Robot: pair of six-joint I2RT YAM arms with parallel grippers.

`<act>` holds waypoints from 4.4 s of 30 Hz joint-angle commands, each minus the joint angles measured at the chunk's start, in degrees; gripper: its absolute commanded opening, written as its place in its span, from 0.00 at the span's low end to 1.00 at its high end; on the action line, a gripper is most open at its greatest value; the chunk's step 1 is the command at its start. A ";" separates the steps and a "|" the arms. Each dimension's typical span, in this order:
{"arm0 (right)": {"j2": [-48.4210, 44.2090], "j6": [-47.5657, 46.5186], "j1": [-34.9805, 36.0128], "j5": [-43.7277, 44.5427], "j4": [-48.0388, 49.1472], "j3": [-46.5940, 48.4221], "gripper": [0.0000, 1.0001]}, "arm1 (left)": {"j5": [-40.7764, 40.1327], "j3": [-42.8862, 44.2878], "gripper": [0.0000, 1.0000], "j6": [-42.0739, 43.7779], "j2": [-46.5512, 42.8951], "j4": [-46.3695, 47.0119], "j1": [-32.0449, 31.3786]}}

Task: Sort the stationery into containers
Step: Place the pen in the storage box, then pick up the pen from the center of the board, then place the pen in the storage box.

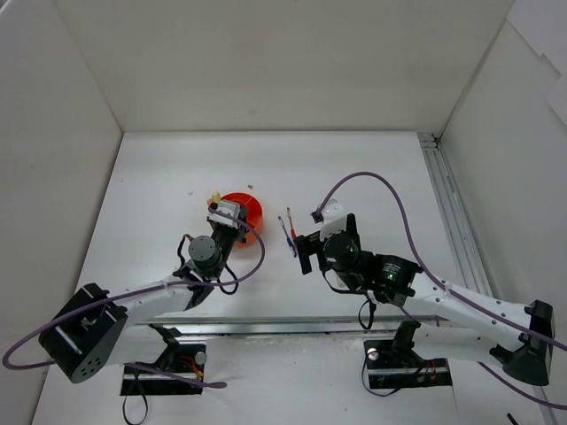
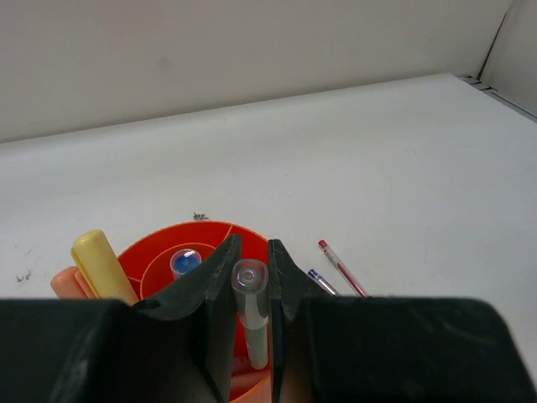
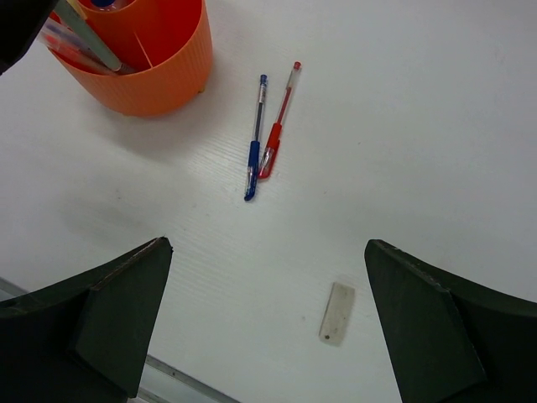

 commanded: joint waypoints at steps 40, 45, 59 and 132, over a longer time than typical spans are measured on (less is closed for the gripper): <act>37.87 16.49 -17.69 -0.43 0.87 20.98 0.97 | 4.46 11.07 0.99 -13.43 -33.59 -49.44 -0.90; 46.67 16.66 -17.42 1.24 0.78 26.79 0.91 | 3.94 10.37 0.99 -15.28 -37.11 -53.42 -0.90; 55.73 19.57 -17.42 -1.02 0.69 27.16 0.42 | 4.11 8.26 0.99 -15.45 -38.27 -53.42 -1.43; 2.47 0.49 -3.45 -6.15 20.39 -5.01 0.98 | 6.14 18.80 0.00 -12.04 -11.30 -30.56 -0.12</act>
